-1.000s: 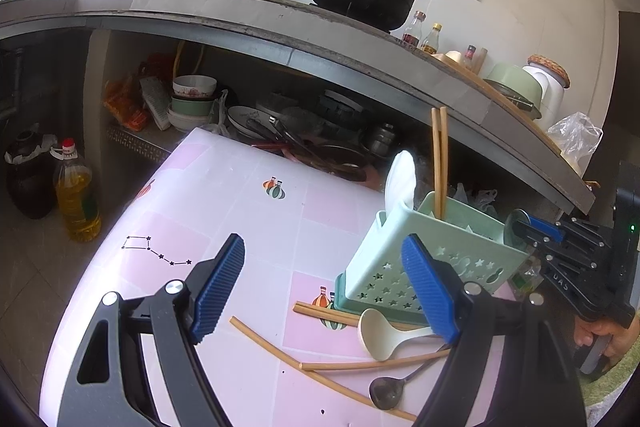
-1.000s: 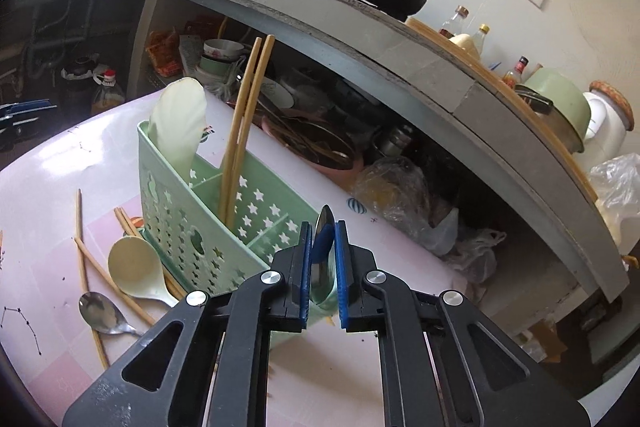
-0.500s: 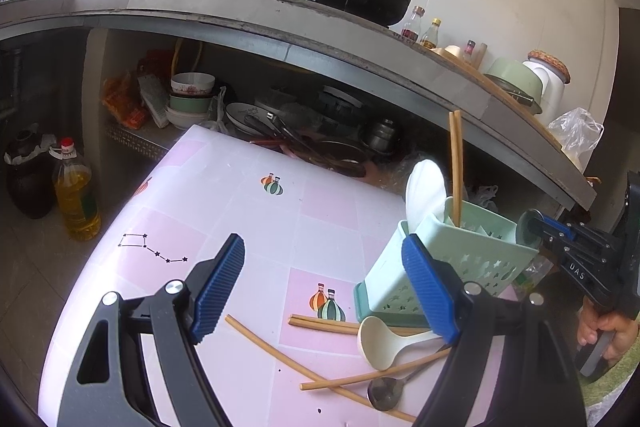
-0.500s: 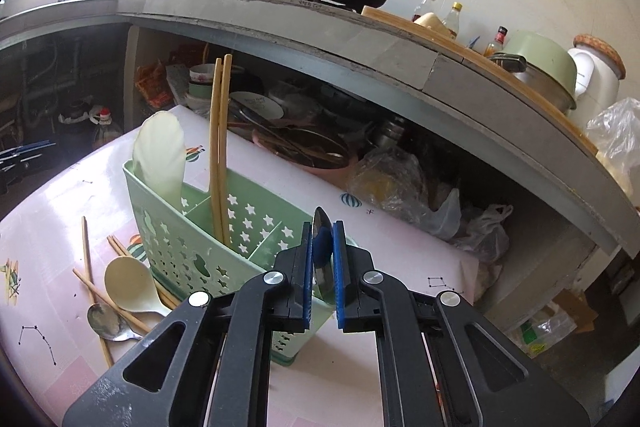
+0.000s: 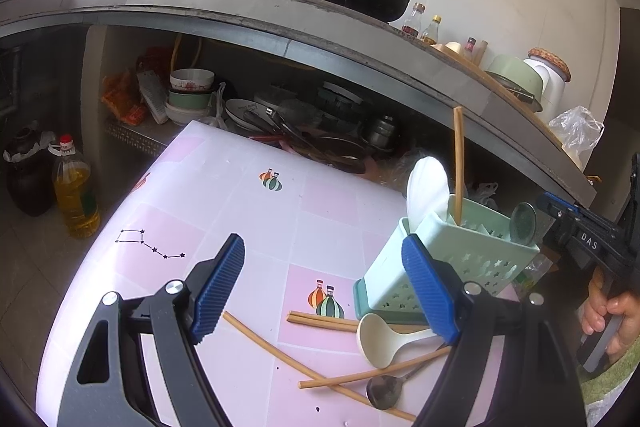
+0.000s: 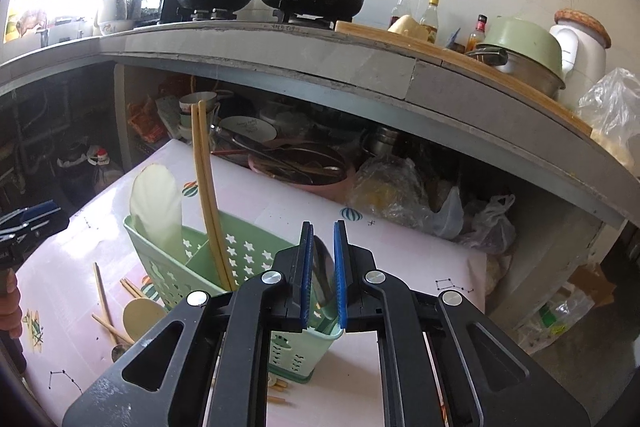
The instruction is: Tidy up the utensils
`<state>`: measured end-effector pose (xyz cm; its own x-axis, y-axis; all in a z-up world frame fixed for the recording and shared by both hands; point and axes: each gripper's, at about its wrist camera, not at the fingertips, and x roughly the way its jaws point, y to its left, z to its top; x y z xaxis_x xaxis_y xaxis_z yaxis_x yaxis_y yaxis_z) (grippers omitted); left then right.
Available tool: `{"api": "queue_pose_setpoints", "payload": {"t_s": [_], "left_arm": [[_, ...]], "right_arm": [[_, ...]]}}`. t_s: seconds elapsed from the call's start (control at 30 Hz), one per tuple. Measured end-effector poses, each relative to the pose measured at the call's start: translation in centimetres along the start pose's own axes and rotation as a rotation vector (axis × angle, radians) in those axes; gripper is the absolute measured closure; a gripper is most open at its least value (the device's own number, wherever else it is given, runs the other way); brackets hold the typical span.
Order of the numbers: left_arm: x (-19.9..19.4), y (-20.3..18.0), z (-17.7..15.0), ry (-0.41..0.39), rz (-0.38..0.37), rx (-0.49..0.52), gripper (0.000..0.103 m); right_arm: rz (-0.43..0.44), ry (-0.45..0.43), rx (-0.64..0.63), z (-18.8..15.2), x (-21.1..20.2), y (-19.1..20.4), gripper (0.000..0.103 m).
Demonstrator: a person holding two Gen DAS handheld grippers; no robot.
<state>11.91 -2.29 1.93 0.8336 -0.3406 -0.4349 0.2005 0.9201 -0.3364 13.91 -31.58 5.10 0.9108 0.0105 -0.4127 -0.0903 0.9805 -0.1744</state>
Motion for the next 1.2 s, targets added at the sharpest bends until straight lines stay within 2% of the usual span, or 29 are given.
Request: {"api": "queue_pose_setpoints", "payload": {"t_s": [0.2, 0.4, 0.6, 0.73, 0.87, 0.97, 1.1, 1.13, 1.2], "left_arm": [[-0.1, 0.0, 0.0, -0.004, 0.001, -0.002, 0.025], [-0.3, 0.3, -0.1, -0.007, 0.008, -0.001, 0.025], [-0.5, 0.7, -0.4, 0.003, 0.018, 0.014, 0.025], [-0.6, 1.0, -0.9, 0.029, 0.013, 0.021, 0.025], [-0.4, 0.9, -1.6, 0.075, -0.006, 0.043, 0.025], [-0.1, 0.3, -2.4, 0.127, -0.058, 0.062, 0.025], [1.5, -0.9, -3.4, 0.242, -0.169, 0.046, 0.036], [2.1, -1.1, -3.6, 0.269, -0.185, 0.036, 0.041], [3.2, -1.8, -4.0, 0.314, -0.203, 0.038, 0.047]], "right_arm": [[-0.012, -0.012, 0.085, 0.8, 0.5, -1.3, 0.094], [0.024, -0.014, 0.197, 0.9, -0.6, -2.5, 0.093], [0.125, -0.03, 0.322, -0.8, -3.8, -3.0, 0.077], [0.194, 0.025, 0.382, -3.5, -4.9, -1.7, 0.069], [0.249, 0.133, 0.442, -7.1, -4.5, 0.4, 0.067], [0.293, 0.219, 0.467, -9.7, -3.7, 2.6, 0.067], [0.32, 0.279, 0.447, -11.5, -3.2, 5.2, 0.067], [0.328, 0.285, 0.441, -11.7, -3.1, 5.6, 0.067], [0.34, 0.291, 0.423, -11.7, -3.0, 6.3, 0.067]]}}
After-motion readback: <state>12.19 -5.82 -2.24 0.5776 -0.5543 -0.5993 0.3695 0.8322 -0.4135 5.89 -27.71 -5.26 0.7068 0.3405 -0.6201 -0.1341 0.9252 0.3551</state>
